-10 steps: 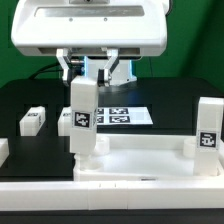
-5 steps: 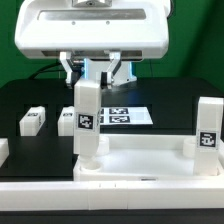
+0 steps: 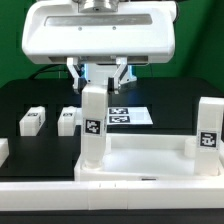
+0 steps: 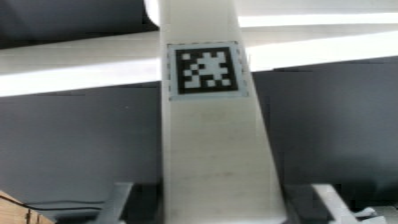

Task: Assemble desk

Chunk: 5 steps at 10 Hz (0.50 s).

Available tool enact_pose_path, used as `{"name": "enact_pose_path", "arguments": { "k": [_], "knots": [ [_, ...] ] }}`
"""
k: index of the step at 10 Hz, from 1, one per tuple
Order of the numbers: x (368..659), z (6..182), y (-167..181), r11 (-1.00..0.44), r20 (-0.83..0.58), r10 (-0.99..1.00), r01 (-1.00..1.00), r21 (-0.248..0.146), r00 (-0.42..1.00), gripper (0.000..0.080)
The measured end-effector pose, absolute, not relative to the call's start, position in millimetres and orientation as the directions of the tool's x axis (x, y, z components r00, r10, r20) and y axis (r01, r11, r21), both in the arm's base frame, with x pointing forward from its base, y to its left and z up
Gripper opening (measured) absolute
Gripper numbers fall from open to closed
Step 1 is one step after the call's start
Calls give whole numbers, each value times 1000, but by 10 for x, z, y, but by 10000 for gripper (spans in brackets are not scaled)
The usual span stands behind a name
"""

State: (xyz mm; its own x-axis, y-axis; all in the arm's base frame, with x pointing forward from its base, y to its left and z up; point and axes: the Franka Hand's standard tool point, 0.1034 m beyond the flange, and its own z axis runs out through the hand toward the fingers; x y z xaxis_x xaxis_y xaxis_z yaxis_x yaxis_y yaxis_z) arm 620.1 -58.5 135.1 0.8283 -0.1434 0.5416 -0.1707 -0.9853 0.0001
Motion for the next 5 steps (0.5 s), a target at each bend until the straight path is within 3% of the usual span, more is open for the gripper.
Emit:
{"name": "enact_pose_path", "arguments": {
  "k": [3, 5],
  "knots": [
    [6230, 1335, -643, -982, 584, -132, -184, 30, 801, 291],
    [6239, 1336, -656, -982, 579, -135, -185, 27, 804, 291]
  ]
}}
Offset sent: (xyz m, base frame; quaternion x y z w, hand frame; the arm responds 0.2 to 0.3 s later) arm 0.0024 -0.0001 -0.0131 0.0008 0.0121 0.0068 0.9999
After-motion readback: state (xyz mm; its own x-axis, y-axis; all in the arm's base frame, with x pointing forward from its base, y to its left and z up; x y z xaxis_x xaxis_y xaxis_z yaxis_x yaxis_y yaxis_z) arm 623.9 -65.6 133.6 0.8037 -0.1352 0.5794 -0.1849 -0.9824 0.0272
